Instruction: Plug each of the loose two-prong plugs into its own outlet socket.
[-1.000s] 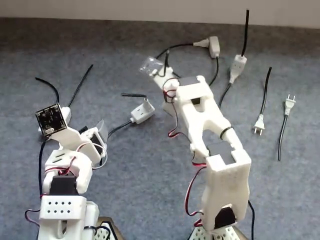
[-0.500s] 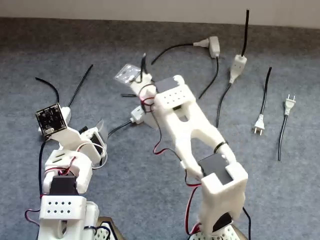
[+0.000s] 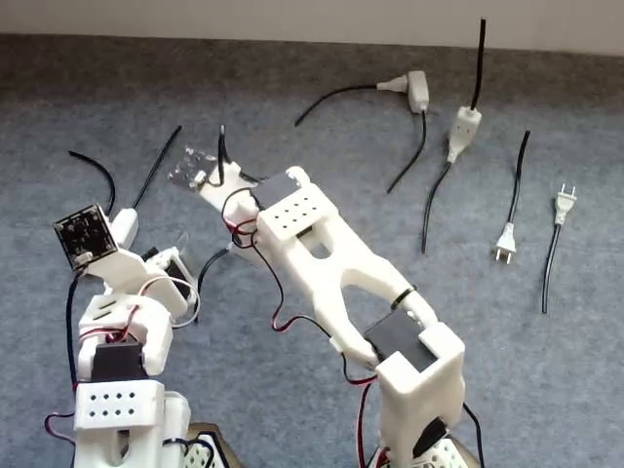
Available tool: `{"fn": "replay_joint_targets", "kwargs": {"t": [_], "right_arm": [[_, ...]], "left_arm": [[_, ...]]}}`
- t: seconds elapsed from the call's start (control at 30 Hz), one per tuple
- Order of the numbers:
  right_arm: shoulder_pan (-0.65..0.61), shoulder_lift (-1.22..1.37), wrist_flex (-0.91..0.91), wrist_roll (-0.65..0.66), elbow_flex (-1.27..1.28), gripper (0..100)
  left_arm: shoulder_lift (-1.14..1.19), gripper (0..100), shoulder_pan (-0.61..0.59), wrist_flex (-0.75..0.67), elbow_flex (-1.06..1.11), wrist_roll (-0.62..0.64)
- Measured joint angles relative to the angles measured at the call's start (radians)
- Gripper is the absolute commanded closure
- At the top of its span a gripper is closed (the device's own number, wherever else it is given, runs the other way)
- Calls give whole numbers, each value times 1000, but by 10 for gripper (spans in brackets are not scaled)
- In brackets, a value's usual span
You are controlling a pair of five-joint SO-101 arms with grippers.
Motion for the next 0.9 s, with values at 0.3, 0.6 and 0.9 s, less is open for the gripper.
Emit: {"fn": "replay_joint_targets", "kwargs": {"t": [0.3,0.6,0.9], "right_arm": [[-5,124,-150,-468,-51,782],[6,135,-129,-1053,-155,782],[41,135,92,-1099,-265,782]], "left_arm": [[0,811,0,0,0,0],[0,811,0,0,0,0],[0,811,0,0,0,2]]}}
